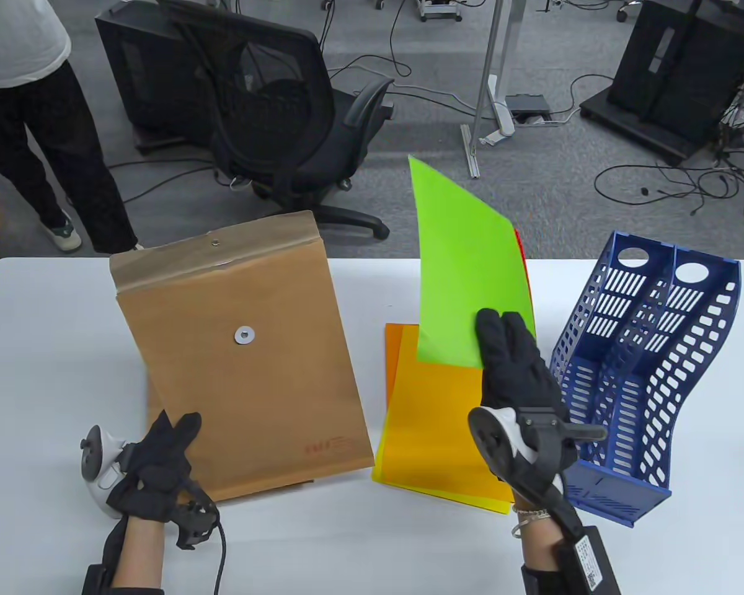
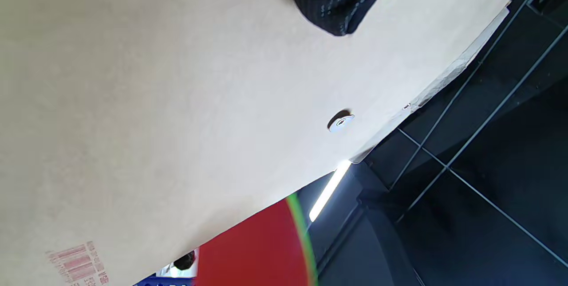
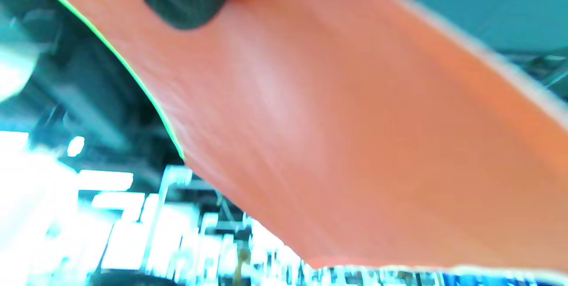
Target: Pull cardstock from document pouches and stack
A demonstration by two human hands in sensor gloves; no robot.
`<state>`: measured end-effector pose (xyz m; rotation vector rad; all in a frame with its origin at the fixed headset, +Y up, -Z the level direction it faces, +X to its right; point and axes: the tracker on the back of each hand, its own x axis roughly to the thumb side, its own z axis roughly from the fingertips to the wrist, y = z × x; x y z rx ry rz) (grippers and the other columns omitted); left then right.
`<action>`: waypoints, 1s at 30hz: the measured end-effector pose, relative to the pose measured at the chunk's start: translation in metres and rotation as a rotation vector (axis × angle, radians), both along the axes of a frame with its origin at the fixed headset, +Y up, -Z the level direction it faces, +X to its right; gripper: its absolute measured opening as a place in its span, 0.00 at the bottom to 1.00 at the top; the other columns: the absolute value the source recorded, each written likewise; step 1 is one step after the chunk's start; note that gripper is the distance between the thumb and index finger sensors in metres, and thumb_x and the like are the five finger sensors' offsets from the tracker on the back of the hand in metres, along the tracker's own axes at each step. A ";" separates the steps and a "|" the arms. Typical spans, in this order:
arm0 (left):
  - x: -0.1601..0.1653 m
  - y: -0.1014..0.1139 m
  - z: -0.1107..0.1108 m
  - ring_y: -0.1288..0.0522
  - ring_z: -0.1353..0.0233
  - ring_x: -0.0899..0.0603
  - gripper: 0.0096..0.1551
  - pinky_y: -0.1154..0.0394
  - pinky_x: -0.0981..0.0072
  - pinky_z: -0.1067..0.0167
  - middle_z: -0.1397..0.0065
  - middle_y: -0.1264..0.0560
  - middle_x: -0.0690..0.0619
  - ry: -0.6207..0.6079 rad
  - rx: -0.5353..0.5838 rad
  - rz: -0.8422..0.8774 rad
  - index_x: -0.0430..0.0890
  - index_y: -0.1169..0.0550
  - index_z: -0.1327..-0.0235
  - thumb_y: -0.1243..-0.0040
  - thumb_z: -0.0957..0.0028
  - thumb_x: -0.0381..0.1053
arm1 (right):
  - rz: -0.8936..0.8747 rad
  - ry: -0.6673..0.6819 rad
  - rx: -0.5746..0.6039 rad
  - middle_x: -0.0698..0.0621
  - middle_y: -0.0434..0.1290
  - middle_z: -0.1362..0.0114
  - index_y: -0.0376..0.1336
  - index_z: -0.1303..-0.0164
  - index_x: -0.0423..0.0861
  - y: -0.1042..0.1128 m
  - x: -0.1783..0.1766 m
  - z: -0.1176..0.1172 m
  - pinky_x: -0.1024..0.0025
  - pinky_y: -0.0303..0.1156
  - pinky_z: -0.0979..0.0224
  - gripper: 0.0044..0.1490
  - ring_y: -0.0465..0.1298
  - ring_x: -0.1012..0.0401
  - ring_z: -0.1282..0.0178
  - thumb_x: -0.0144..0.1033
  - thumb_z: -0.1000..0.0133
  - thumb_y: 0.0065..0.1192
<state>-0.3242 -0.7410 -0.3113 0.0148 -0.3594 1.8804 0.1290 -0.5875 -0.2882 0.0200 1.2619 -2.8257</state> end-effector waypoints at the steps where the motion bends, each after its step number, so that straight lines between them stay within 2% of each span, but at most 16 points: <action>1: -0.002 -0.001 0.000 0.16 0.38 0.45 0.28 0.20 0.55 0.45 0.33 0.17 0.50 0.007 -0.009 0.002 0.55 0.28 0.29 0.41 0.44 0.52 | 0.080 -0.001 -0.051 0.50 0.76 0.32 0.63 0.30 0.59 -0.022 -0.008 -0.005 0.65 0.85 0.46 0.27 0.84 0.54 0.42 0.39 0.42 0.58; 4: -0.003 -0.003 -0.001 0.16 0.38 0.45 0.28 0.21 0.55 0.45 0.33 0.18 0.50 0.001 -0.023 0.002 0.55 0.28 0.28 0.42 0.44 0.52 | 0.308 -0.010 -0.162 0.50 0.77 0.32 0.64 0.30 0.59 -0.074 -0.028 -0.009 0.65 0.86 0.47 0.27 0.85 0.54 0.43 0.39 0.42 0.59; 6: -0.002 -0.005 -0.002 0.16 0.38 0.45 0.28 0.21 0.55 0.45 0.33 0.18 0.50 -0.003 -0.033 -0.006 0.55 0.29 0.28 0.42 0.43 0.52 | 0.410 -0.016 -0.222 0.50 0.77 0.33 0.64 0.31 0.59 -0.100 -0.036 -0.009 0.65 0.86 0.47 0.27 0.85 0.54 0.43 0.40 0.43 0.59; 10: 0.000 -0.008 -0.002 0.16 0.38 0.45 0.28 0.21 0.55 0.45 0.33 0.18 0.49 -0.008 -0.051 -0.030 0.55 0.29 0.28 0.43 0.43 0.52 | 0.440 -0.013 -0.395 0.52 0.78 0.32 0.64 0.30 0.59 -0.135 -0.041 -0.004 0.64 0.84 0.44 0.28 0.84 0.55 0.41 0.42 0.43 0.58; 13: 0.002 -0.009 -0.003 0.16 0.38 0.45 0.28 0.21 0.55 0.45 0.33 0.18 0.49 -0.017 -0.054 -0.038 0.55 0.29 0.28 0.43 0.43 0.52 | 0.424 0.051 -0.542 0.51 0.75 0.27 0.63 0.27 0.58 -0.147 -0.040 -0.002 0.57 0.79 0.37 0.31 0.80 0.51 0.34 0.48 0.44 0.57; 17: 0.003 -0.008 -0.002 0.16 0.38 0.45 0.28 0.21 0.55 0.45 0.33 0.18 0.49 -0.019 -0.058 -0.040 0.55 0.29 0.28 0.42 0.43 0.52 | 0.329 0.033 -0.856 0.46 0.64 0.16 0.54 0.17 0.56 -0.160 -0.037 -0.004 0.48 0.70 0.26 0.47 0.70 0.44 0.23 0.61 0.49 0.52; 18: 0.004 -0.008 -0.002 0.16 0.38 0.45 0.28 0.21 0.55 0.45 0.33 0.18 0.49 -0.020 -0.059 -0.041 0.55 0.29 0.28 0.42 0.43 0.53 | 0.290 0.046 -0.945 0.45 0.62 0.15 0.52 0.15 0.55 -0.164 -0.036 -0.005 0.45 0.68 0.25 0.49 0.67 0.42 0.21 0.62 0.49 0.51; 22: 0.004 -0.009 -0.002 0.16 0.38 0.45 0.28 0.21 0.55 0.45 0.33 0.18 0.49 -0.022 -0.062 -0.053 0.55 0.29 0.28 0.42 0.43 0.53 | 0.161 0.072 -1.130 0.41 0.57 0.13 0.51 0.14 0.51 -0.175 -0.028 -0.009 0.41 0.63 0.24 0.52 0.62 0.39 0.19 0.65 0.48 0.44; 23: 0.004 -0.009 -0.002 0.16 0.38 0.45 0.28 0.21 0.55 0.45 0.33 0.18 0.50 -0.025 -0.064 -0.056 0.55 0.28 0.28 0.43 0.43 0.53 | 0.139 0.068 -1.104 0.43 0.57 0.13 0.51 0.14 0.52 -0.172 -0.025 -0.009 0.41 0.62 0.23 0.50 0.60 0.41 0.17 0.65 0.47 0.42; 25: 0.004 -0.010 -0.003 0.16 0.38 0.45 0.28 0.21 0.55 0.45 0.33 0.18 0.50 -0.032 -0.074 -0.061 0.55 0.29 0.28 0.43 0.43 0.53 | 0.084 0.053 -0.956 0.44 0.55 0.12 0.52 0.15 0.54 -0.153 -0.019 -0.006 0.41 0.57 0.20 0.48 0.55 0.42 0.15 0.63 0.46 0.42; 26: 0.004 -0.012 -0.003 0.16 0.38 0.45 0.28 0.21 0.55 0.45 0.33 0.18 0.49 -0.039 -0.082 -0.060 0.55 0.29 0.28 0.44 0.42 0.54 | 0.053 0.069 -0.881 0.44 0.53 0.11 0.51 0.14 0.54 -0.136 -0.018 -0.002 0.41 0.55 0.19 0.47 0.53 0.42 0.14 0.63 0.45 0.42; 28: 0.005 -0.013 -0.003 0.16 0.38 0.45 0.28 0.21 0.55 0.45 0.33 0.18 0.49 -0.033 -0.108 -0.074 0.54 0.29 0.27 0.44 0.42 0.55 | -0.020 0.112 -0.791 0.44 0.50 0.10 0.49 0.13 0.54 -0.114 -0.019 0.007 0.40 0.52 0.18 0.47 0.49 0.42 0.14 0.62 0.44 0.44; 30: 0.006 -0.012 -0.002 0.16 0.38 0.45 0.29 0.22 0.54 0.43 0.33 0.18 0.50 0.000 -0.134 -0.103 0.56 0.32 0.25 0.45 0.40 0.56 | -0.105 0.154 -0.741 0.44 0.45 0.09 0.46 0.12 0.55 -0.101 -0.022 0.017 0.38 0.48 0.18 0.48 0.43 0.42 0.13 0.61 0.43 0.48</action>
